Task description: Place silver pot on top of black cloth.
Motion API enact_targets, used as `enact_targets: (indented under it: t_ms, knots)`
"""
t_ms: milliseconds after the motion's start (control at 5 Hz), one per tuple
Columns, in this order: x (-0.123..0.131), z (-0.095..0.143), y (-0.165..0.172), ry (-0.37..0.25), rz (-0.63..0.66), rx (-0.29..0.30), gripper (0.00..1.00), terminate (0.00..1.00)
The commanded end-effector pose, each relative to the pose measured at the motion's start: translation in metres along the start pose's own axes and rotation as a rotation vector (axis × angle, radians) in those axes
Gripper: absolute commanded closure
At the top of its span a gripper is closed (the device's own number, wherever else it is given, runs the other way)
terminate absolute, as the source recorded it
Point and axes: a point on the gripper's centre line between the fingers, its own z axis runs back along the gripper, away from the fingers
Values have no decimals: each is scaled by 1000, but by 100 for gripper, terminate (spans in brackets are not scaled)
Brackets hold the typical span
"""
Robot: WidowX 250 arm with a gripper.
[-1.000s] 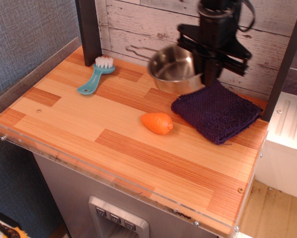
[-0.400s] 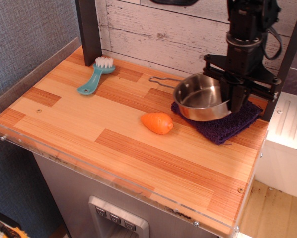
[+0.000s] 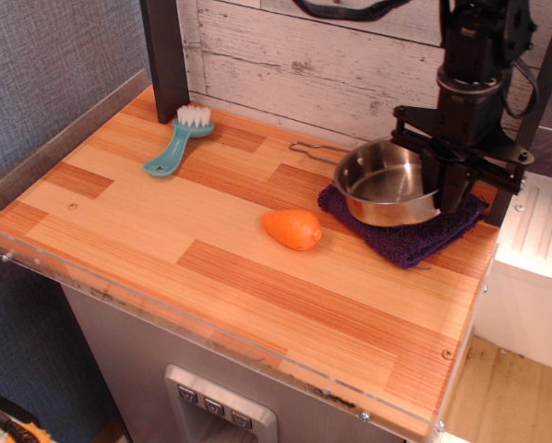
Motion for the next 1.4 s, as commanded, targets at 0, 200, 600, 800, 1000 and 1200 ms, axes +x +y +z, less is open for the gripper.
enact_targets:
  t_ms: [0,200,600,800,1000,1200]
  knots:
    - [5,12,-7,-41,-40,-16,0,0]
    - [3,27,-5,-80,-52,-22,0,0]
    - [-30,88,43,-171,90,-10,0,0]
    - [-66,100,77,-134,217,90,0,0]
    - [-93,96,118,-83,255,161,0,0]
    - [-105,92,130,-70,242,172,0,0]
